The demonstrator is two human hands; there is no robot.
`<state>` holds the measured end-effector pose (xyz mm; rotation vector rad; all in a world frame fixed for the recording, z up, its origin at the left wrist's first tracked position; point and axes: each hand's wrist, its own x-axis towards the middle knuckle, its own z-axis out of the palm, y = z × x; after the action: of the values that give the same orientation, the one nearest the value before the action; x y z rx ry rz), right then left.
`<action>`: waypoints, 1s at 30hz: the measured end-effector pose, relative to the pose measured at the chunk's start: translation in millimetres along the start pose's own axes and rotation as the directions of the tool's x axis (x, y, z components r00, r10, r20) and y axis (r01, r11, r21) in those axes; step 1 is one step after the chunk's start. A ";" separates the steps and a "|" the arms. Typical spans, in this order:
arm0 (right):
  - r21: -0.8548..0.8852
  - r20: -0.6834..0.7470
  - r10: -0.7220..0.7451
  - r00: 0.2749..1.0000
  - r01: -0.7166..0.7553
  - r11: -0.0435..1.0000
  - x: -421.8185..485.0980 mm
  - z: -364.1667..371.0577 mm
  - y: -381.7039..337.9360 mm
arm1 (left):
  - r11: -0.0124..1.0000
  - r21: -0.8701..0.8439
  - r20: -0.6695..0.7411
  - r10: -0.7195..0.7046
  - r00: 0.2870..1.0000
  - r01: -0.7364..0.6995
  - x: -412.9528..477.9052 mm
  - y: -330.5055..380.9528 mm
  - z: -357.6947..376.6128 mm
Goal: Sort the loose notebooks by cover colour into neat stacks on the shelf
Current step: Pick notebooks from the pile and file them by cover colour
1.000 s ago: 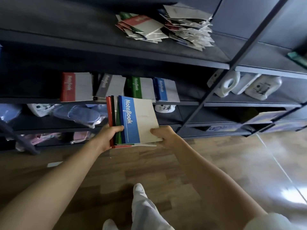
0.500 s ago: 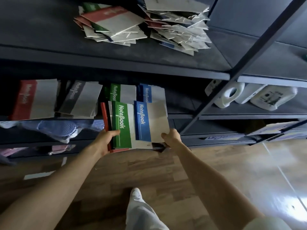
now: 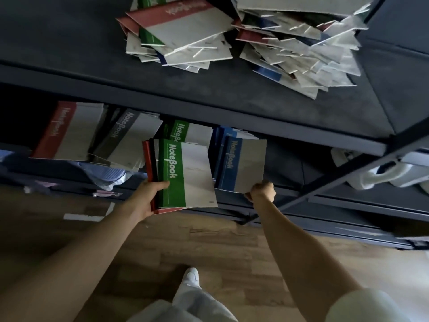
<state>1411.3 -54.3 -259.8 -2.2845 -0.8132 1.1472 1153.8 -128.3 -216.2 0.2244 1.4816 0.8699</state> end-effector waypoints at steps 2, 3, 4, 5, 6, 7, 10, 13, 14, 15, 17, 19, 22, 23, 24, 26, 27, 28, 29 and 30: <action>0.044 0.025 0.020 0.999 -0.021 0.999 4.2 5.8 -2.5 | 1.000 0.001 -0.005 0.005 1.000 -0.005 1.1 -0.9 1.3; 0.069 0.036 0.024 0.999 -0.026 0.997 7.1 8.5 -3.6 | 1.000 0.001 -0.003 0.003 1.000 -0.003 1.2 -2.2 1.5; 0.080 0.045 0.023 0.999 -0.027 0.996 8.6 10.8 -4.9 | 1.000 0.004 0.003 -0.002 1.000 0.002 0.8 -3.5 1.3; 0.066 0.057 0.014 0.998 -0.018 0.998 11.0 12.8 -5.1 | 1.000 0.005 0.011 -0.007 1.000 0.006 0.5 -4.9 0.6; 0.027 0.071 0.009 0.997 -0.011 1.000 12.9 14.6 -4.7 | 1.000 0.005 0.017 -0.009 1.000 0.009 -0.1 -5.9 -0.3; -0.014 0.080 0.003 0.997 -0.002 1.000 16.0 16.3 -3.2 | 1.000 0.007 0.021 -0.012 1.000 0.012 -0.6 -6.6 -1.5; -0.127 0.079 -0.015 0.997 0.025 0.992 20.7 17.6 0.6 | 1.000 0.019 0.027 -0.010 1.000 0.009 -1.2 -8.0 -4.3; -0.201 0.073 -0.057 0.996 0.071 0.977 23.1 17.7 -0.2 | 1.000 0.009 0.032 -0.010 0.999 0.009 -2.7 -8.8 -6.4; -0.247 0.077 -0.071 0.995 0.088 0.965 21.6 18.3 -2.2 | 1.000 0.007 0.034 -0.009 0.999 0.009 -3.5 -8.7 -7.5; -0.293 0.088 -0.085 0.992 0.107 0.950 21.3 18.5 -2.7 | 1.000 0.006 0.036 -0.012 0.999 0.011 -4.5 -8.6 -8.9; -0.357 0.101 -0.065 0.993 0.097 0.929 15.7 21.7 -3.3 | 1.000 0.004 0.045 -0.020 0.999 0.019 -6.8 -7.6 -12.1; -0.416 0.051 -0.077 0.996 0.091 0.905 0.7 27.9 -7.0 | 1.000 0.010 0.060 -0.020 0.998 0.019 -7.2 -6.9 -16.9; -0.338 0.273 -0.064 0.960 0.158 0.928 -32.7 46.2 -18.2 | 1.000 0.019 0.065 -0.019 0.998 0.018 -7.1 -6.1 -27.5; -0.290 0.419 0.025 0.908 0.108 0.951 -46.9 53.1 -22.8 | 1.000 0.015 0.067 -0.019 0.998 0.018 -7.3 -5.4 -31.9; -0.283 0.534 0.121 0.837 0.042 0.958 -62.3 61.5 -26.4 | 1.000 0.011 0.076 -0.015 0.997 0.014 -7.9 -4.2 -38.2; -0.330 0.653 0.182 0.735 0.060 0.942 -84.0 75.0 -30.1 | 1.000 0.000 0.089 0.005 0.996 -0.005 -8.0 -2.1 -48.3; -0.320 0.651 0.145 0.745 0.095 0.943 -93.8 83.5 -30.8 | 1.000 -0.002 0.091 0.019 0.996 -0.019 -8.3 -0.1 -56.8; -0.283 0.623 0.081 0.778 0.128 0.951 -104.9 91.5 -32.0 | 0.999 -0.009 0.089 0.031 0.996 -0.031 -9.0 2.7 -65.6; -0.227 0.587 0.018 0.809 0.144 0.963 -114.3 99.7 -32.2 | 0.999 -0.020 0.086 0.038 0.996 -0.036 -9.7 5.3 -75.4; -0.176 0.553 -0.021 0.833 0.142 0.974 -122.6 107.8 -32.3 | 0.999 -0.032 0.086 0.039 0.996 -0.036 -11.0 8.3 -85.5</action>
<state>1253.9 -100.1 -230.7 -2.0595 -1.2856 1.7911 1073.7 -161.1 -213.8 0.2654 1.3866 0.9015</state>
